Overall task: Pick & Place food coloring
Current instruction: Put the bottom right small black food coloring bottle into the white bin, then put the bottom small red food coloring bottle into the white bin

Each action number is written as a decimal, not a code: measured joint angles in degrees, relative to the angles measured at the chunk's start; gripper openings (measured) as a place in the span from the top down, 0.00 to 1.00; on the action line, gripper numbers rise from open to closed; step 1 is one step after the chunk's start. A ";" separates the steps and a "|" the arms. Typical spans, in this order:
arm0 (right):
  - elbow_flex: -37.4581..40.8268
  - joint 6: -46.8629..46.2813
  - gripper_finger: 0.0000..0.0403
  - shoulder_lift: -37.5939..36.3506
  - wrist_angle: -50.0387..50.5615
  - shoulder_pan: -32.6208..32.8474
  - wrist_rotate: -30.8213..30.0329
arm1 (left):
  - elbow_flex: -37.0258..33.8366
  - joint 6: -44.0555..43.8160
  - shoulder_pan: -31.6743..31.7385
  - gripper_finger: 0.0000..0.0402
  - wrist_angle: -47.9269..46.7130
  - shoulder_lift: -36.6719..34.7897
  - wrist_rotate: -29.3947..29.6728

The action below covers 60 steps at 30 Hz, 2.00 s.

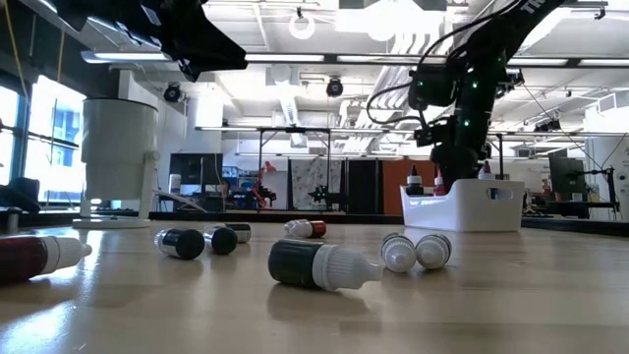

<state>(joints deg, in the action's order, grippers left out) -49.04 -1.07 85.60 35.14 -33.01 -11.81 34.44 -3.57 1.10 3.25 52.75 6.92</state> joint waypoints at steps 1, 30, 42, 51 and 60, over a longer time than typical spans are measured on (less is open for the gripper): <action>-0.57 -0.06 0.71 0.02 0.66 0.16 -0.01 | 0.00 0.00 0.00 0.71 0.00 0.00 0.00; 3.20 6.49 0.68 2.32 -50.42 30.06 20.71 | 0.00 -4.31 -0.01 0.71 4.46 4.63 1.28; -3.71 7.44 0.68 21.89 -51.56 28.58 25.90 | 0.00 -4.42 0.00 0.71 4.40 4.63 1.41; -8.24 12.49 0.68 27.39 -47.71 27.28 23.79 | 0.00 -4.44 0.00 0.71 4.33 4.63 0.87; -8.43 12.02 0.68 27.23 -40.79 27.01 19.44 | 0.00 -4.26 0.00 0.71 4.33 4.63 -0.11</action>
<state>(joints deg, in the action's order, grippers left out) -57.47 10.95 112.84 -5.65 -6.00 7.63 34.44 -7.84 1.10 7.57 57.39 6.81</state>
